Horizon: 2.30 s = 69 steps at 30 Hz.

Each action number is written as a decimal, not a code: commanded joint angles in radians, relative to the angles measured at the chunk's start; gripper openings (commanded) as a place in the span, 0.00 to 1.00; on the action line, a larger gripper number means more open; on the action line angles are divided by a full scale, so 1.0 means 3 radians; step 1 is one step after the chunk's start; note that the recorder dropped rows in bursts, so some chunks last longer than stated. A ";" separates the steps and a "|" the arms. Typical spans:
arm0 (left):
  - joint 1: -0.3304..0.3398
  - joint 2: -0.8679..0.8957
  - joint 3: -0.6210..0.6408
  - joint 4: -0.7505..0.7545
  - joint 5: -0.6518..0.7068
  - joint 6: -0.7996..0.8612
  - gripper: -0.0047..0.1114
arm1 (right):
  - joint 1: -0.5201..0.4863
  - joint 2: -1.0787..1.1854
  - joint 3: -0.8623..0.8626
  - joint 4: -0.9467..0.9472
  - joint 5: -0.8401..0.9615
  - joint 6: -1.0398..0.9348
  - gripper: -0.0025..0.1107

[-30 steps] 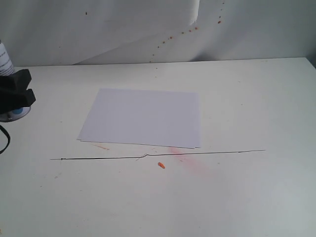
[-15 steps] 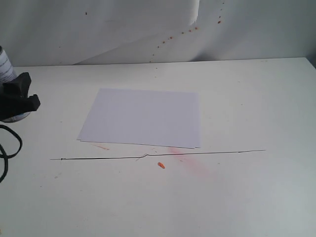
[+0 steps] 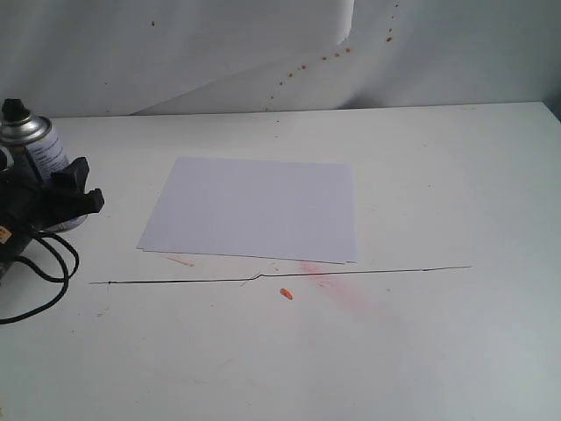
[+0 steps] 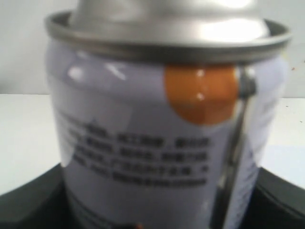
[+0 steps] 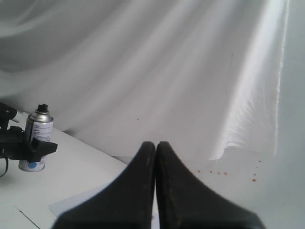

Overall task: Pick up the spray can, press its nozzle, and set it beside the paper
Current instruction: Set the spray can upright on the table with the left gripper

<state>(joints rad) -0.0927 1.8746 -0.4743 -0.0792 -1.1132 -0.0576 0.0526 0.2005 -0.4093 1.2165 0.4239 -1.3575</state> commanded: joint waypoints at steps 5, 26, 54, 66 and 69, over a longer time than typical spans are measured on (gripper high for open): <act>0.0120 0.0452 -0.0199 0.0264 -0.0359 -0.0234 0.04 | -0.0009 -0.0011 0.0016 -0.0029 0.0013 0.0012 0.02; 0.0120 0.0934 -0.0376 0.0335 -0.0359 -0.0057 0.04 | -0.0009 -0.0011 0.0016 -0.0029 0.0013 0.0012 0.02; 0.0120 0.1051 -0.0489 0.0298 -0.0359 -0.0065 0.61 | -0.0009 -0.0011 0.0016 -0.0029 0.0013 0.0007 0.02; 0.0120 0.1051 -0.0489 0.0222 -0.0359 -0.0200 0.83 | -0.0009 -0.0011 0.0016 -0.0029 0.0013 0.0007 0.02; 0.0120 0.1051 -0.0489 0.0210 -0.0359 -0.0257 0.86 | -0.0009 -0.0011 0.0016 -0.0029 0.0013 0.0016 0.02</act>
<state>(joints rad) -0.0565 2.1846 -0.6187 0.0000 -1.2043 -0.1126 0.0526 0.2005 -0.4093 1.2165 0.4239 -1.3575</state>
